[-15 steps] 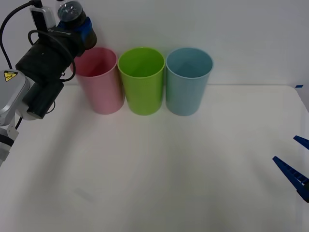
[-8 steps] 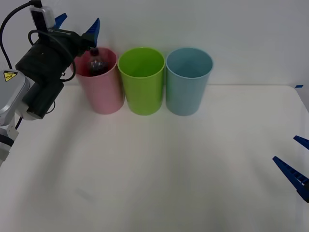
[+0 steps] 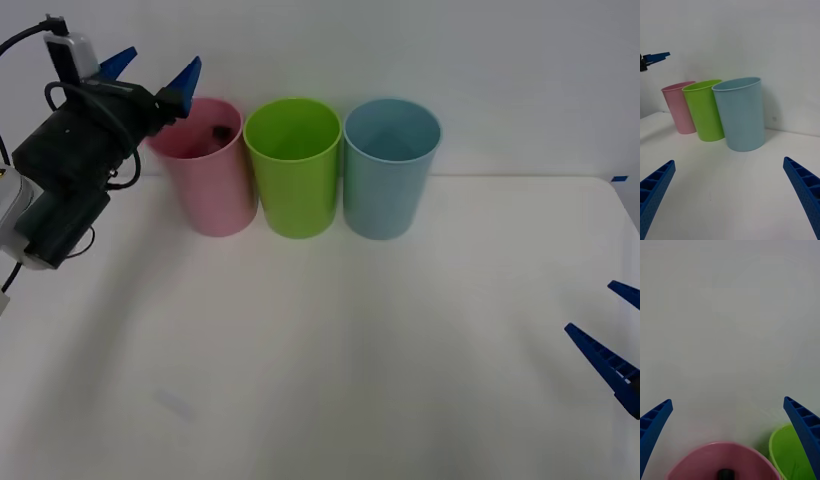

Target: Grasp the object on the table and drop it into the matching bin: aluminum can to the light blue bin, PET bottle to the pink bin.

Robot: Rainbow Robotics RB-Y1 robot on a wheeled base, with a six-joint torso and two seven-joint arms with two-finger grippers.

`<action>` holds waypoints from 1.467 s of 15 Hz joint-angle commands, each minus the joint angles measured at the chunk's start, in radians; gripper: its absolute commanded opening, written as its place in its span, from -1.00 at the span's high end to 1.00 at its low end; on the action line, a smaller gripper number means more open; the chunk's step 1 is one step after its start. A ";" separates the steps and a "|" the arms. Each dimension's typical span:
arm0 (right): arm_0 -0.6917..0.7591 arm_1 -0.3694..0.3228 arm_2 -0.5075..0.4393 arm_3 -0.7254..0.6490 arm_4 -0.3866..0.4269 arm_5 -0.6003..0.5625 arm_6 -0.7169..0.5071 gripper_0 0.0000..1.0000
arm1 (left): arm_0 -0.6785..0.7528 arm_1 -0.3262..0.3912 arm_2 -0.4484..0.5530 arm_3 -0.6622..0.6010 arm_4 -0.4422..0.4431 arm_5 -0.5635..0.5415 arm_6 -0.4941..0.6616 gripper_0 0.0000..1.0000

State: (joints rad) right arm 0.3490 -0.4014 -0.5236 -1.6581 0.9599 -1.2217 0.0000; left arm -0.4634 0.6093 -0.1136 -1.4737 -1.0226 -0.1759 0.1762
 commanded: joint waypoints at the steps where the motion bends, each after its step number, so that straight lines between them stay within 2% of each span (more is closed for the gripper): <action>1: 0.000 0.000 0.000 0.000 0.000 0.000 0.000 -1.00 | 0.097 0.055 0.000 -0.093 0.075 -0.001 -0.001 -1.00; 5: 0.000 0.000 0.000 0.000 0.000 0.000 0.000 -1.00 | 0.243 0.158 0.023 -0.211 0.180 -0.016 -0.011 -1.00; 7: 0.000 0.000 0.000 0.000 0.000 0.000 0.000 -1.00 | 0.315 0.185 0.061 -0.246 0.211 -0.067 -0.017 -1.00; 13: 0.000 0.000 0.000 0.000 0.000 0.000 0.000 -1.00 | 0.568 0.188 0.239 -0.300 0.211 -0.338 -0.041 -1.00; 22: 0.000 0.000 0.000 0.000 0.000 0.000 0.000 -1.00 | 0.828 0.172 0.427 -0.300 0.213 -0.694 -0.119 -1.00</action>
State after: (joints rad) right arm 0.3491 -0.4014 -0.5236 -1.6581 0.9599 -1.2217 0.0000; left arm 0.3487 0.7881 0.3018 -1.7726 -0.8086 -0.8471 0.0693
